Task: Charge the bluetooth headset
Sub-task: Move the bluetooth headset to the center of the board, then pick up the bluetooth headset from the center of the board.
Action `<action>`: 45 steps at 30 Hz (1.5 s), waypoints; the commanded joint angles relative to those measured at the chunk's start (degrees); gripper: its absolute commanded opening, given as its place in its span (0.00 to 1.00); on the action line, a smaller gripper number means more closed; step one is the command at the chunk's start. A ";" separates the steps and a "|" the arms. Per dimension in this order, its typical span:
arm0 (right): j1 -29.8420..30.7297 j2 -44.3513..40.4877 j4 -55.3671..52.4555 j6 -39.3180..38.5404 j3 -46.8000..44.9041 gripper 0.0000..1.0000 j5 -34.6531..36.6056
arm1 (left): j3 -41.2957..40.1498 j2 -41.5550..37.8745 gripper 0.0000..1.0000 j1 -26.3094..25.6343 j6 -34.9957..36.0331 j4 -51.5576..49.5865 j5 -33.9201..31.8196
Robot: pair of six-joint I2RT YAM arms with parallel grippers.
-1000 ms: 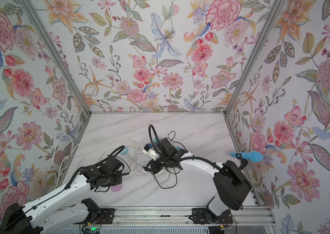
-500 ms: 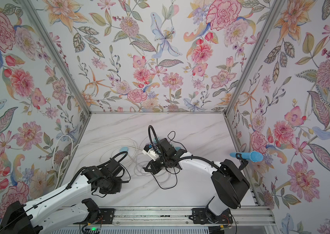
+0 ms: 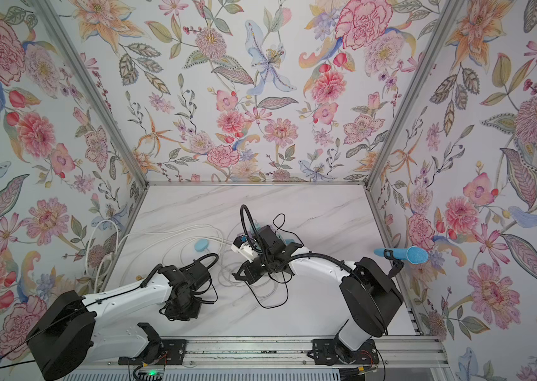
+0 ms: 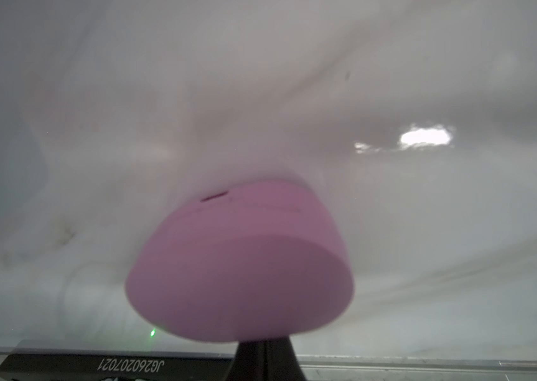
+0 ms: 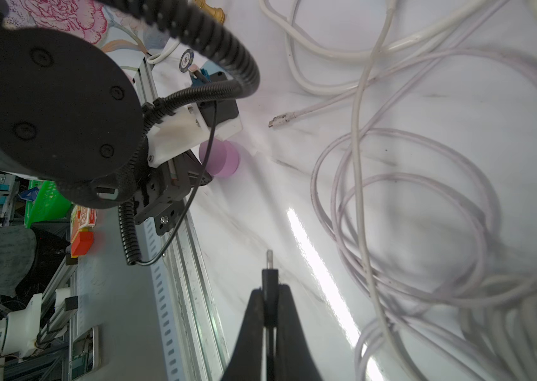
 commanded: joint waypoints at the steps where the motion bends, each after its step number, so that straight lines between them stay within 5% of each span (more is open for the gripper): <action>1: -0.24 0.18 0.82 0.09 0.82 0.00 -0.60 | 3.84 4.45 0.00 0.40 2.59 -0.37 -9.10; 12: -1.07 -0.72 1.61 0.48 -0.81 0.00 -0.32 | 14.30 17.99 0.00 8.98 10.35 3.53 -19.94; 19: -1.58 -2.09 1.83 0.55 -2.03 0.00 0.29 | 19.66 12.94 0.00 9.38 8.43 3.83 -18.16; 23: -1.79 -1.96 2.41 0.71 -2.28 0.00 -0.12 | 20.93 9.25 0.11 10.14 6.05 4.49 -18.56; 27: -1.81 -1.68 2.81 0.79 -1.91 0.00 -0.60 | 19.20 5.19 0.48 10.14 5.42 8.10 -15.14; 31: -1.81 -1.13 2.99 1.31 -1.44 0.00 -1.15 | 13.52 1.69 0.60 10.14 5.14 16.91 -7.73; 40: -1.64 -1.43 3.16 2.59 -1.27 0.00 -1.86 | 10.30 5.54 0.53 10.14 5.19 23.13 -5.90; 45: -1.13 -2.09 3.38 3.17 -1.94 0.00 -1.42 | 8.90 5.28 0.57 10.14 5.08 20.79 -7.60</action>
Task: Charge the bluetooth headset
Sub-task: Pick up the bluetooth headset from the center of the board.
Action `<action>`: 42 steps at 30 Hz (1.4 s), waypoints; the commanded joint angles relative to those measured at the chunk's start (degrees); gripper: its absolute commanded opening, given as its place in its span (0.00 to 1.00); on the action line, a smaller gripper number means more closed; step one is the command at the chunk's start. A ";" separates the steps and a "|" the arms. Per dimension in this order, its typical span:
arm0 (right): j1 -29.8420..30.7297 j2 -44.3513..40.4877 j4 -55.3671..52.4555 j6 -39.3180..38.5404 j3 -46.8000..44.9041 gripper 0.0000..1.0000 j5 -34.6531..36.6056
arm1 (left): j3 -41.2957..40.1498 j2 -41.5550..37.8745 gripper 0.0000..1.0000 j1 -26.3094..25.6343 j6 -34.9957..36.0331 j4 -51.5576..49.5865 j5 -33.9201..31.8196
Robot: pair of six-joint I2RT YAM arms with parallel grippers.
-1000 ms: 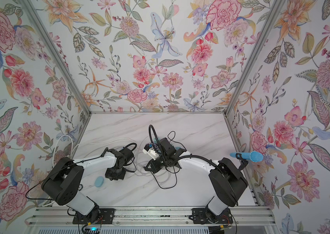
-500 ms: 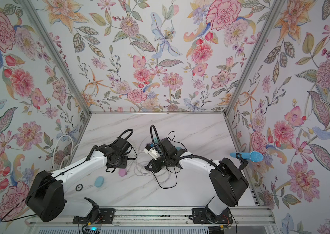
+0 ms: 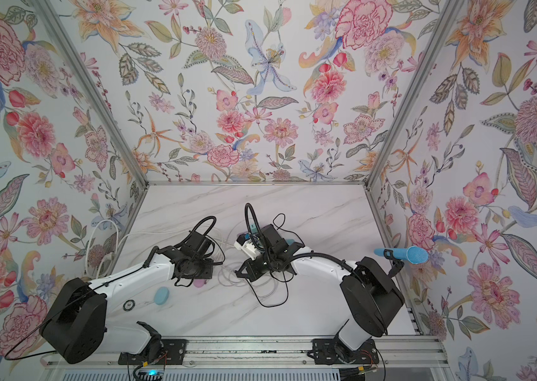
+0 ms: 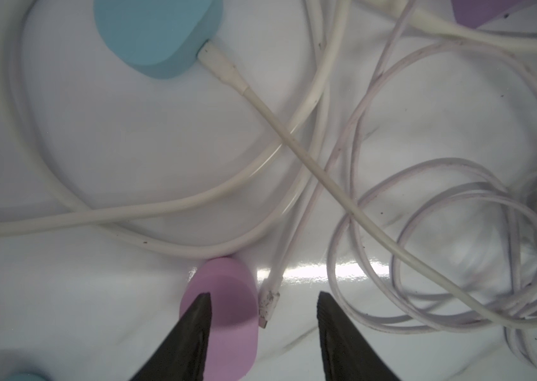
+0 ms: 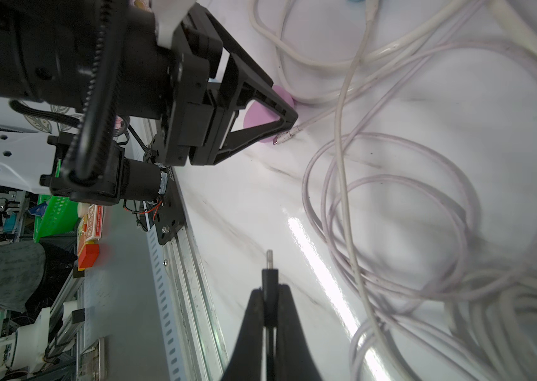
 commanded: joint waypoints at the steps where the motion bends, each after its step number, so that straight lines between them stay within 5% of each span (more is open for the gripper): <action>1: 0.45 -1.88 1.04 0.59 -0.66 0.00 -0.63 | -0.98 0.00 0.58 0.45 -0.14 -1.58 -1.54; 22: 1.98 -0.78 1.23 1.82 0.02 0.00 -0.52 | -3.22 0.42 0.55 0.55 0.12 -0.73 -2.60; 29: 1.99 -0.66 1.27 1.84 0.04 0.00 -0.51 | -3.95 -1.02 0.36 0.59 -0.15 -0.70 -2.52; 42: 2.82 -1.00 0.49 2.10 1.31 0.00 -1.47 | -3.76 -8.80 0.15 1.21 2.10 6.69 2.67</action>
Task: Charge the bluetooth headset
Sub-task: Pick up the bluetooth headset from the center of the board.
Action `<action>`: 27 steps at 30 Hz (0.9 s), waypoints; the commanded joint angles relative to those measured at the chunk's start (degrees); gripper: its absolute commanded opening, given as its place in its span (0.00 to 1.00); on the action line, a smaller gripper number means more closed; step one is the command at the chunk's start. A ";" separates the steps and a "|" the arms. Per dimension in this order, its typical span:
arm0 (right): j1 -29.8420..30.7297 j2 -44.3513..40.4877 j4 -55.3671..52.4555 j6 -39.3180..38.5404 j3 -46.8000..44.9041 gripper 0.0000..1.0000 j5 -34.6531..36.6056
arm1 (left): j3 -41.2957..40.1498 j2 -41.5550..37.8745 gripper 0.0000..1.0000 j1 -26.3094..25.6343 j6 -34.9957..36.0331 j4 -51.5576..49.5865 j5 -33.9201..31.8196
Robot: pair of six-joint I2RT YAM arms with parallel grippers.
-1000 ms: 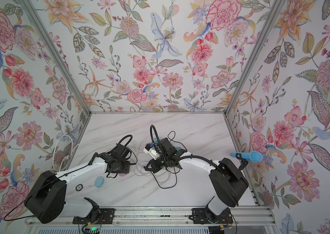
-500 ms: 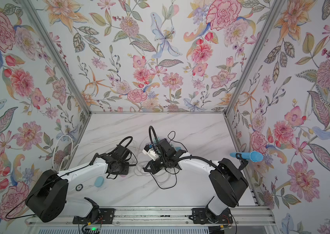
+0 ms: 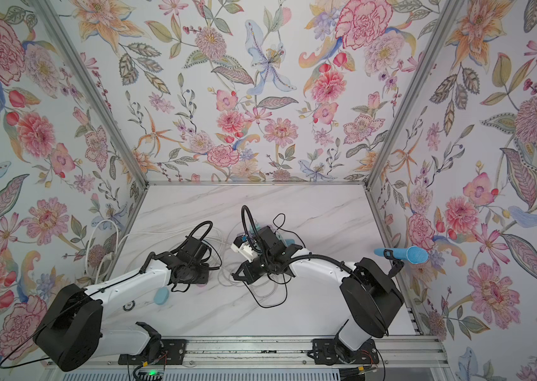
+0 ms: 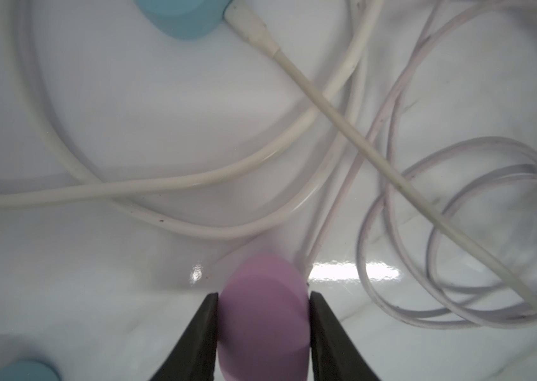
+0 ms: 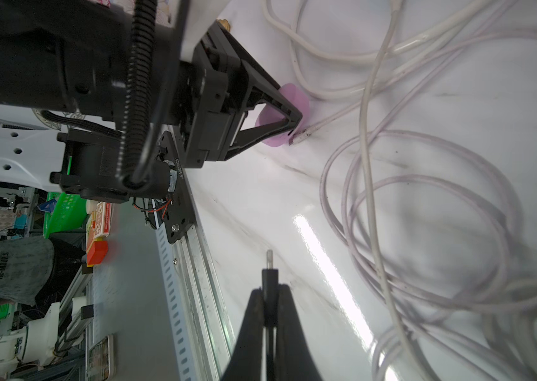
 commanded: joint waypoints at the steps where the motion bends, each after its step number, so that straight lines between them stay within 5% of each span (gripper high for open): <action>1: 0.80 -0.97 -0.54 0.25 1.61 0.00 -1.45 | 0.43 -5.32 0.13 0.65 2.66 5.89 3.49; 15: 1.60 -3.15 -6.47 3.36 10.46 0.00 -2.13 | -1.74 -18.99 0.02 0.62 8.27 19.95 20.92; 27: -1.84 -4.34 -7.61 5.63 11.82 0.00 -5.23 | -4.42 -25.63 0.01 0.63 7.63 22.58 22.95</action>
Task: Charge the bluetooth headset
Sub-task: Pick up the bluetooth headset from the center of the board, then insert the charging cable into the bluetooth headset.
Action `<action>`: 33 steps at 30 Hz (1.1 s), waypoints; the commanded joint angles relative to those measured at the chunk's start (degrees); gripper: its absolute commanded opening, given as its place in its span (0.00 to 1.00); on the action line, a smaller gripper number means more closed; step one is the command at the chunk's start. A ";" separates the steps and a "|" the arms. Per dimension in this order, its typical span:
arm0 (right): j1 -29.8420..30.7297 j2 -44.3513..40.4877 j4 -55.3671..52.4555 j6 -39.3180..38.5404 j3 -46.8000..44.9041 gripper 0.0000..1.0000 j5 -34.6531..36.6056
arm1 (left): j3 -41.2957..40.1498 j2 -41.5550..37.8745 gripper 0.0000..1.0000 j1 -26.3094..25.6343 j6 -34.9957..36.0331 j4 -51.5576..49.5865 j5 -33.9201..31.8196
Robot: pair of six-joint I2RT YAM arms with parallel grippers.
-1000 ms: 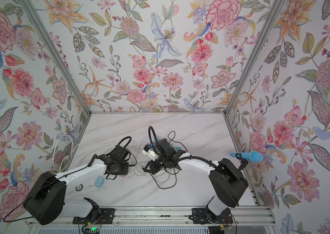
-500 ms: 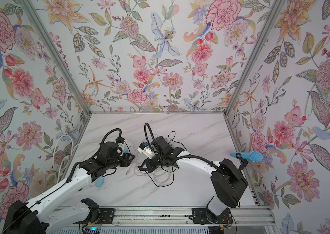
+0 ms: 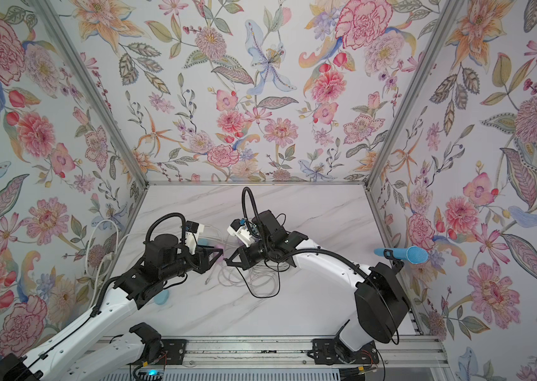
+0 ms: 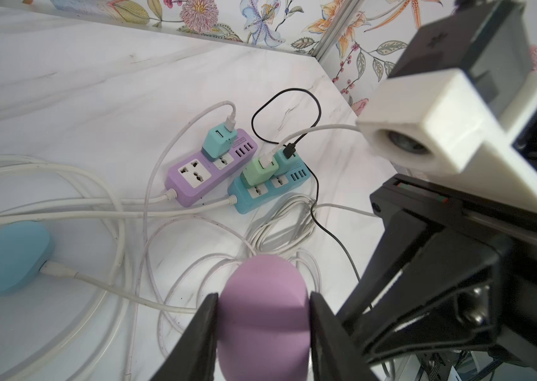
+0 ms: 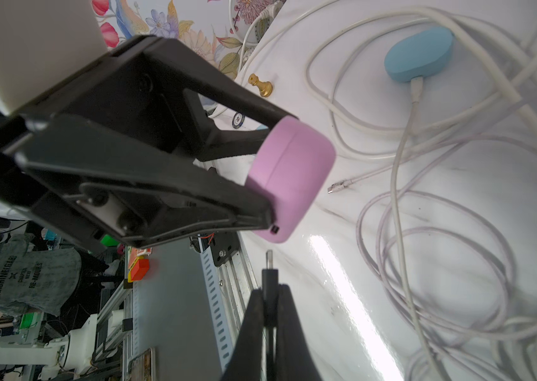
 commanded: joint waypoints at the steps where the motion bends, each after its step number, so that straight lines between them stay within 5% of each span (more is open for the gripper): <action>1: -0.47 -1.44 -1.47 1.14 1.64 0.00 -2.22 | -0.96 -1.58 0.01 0.44 1.05 1.55 1.49; 33: -0.32 1.87 -1.40 2.13 3.15 0.00 -0.83 | -0.21 -1.10 0.01 0.44 0.45 0.79 1.51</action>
